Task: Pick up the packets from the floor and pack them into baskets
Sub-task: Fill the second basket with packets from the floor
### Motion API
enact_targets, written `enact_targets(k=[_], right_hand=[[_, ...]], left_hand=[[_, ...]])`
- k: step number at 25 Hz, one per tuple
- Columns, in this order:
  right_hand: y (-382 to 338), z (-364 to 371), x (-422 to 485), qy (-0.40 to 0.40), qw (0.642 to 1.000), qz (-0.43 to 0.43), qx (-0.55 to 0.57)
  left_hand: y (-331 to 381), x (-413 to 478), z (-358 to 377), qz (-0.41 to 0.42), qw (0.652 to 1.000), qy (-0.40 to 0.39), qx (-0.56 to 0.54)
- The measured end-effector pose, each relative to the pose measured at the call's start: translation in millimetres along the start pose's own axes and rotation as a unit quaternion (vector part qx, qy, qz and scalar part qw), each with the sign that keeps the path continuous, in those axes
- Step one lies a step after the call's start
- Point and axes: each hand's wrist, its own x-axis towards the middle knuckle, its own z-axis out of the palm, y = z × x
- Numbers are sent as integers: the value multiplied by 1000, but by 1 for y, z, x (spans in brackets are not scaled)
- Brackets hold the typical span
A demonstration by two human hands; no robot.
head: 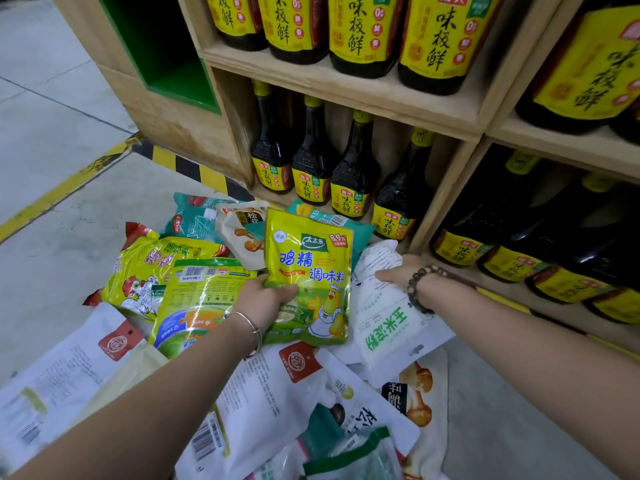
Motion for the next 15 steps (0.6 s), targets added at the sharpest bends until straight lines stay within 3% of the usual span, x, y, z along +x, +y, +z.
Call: enact_targets(k=[4,10,15], right_hand=[[22,-5,-30,90,982,-25,165],[39,-41,-100,184,960,-98,189],[58,-84,-165,254,939,-96,212]], left_hand=[[5,-4,4,3,999,-35,-2],[13,-20,33,37,992,-107,-47],[27,-48,84,61,980,-179,-59]])
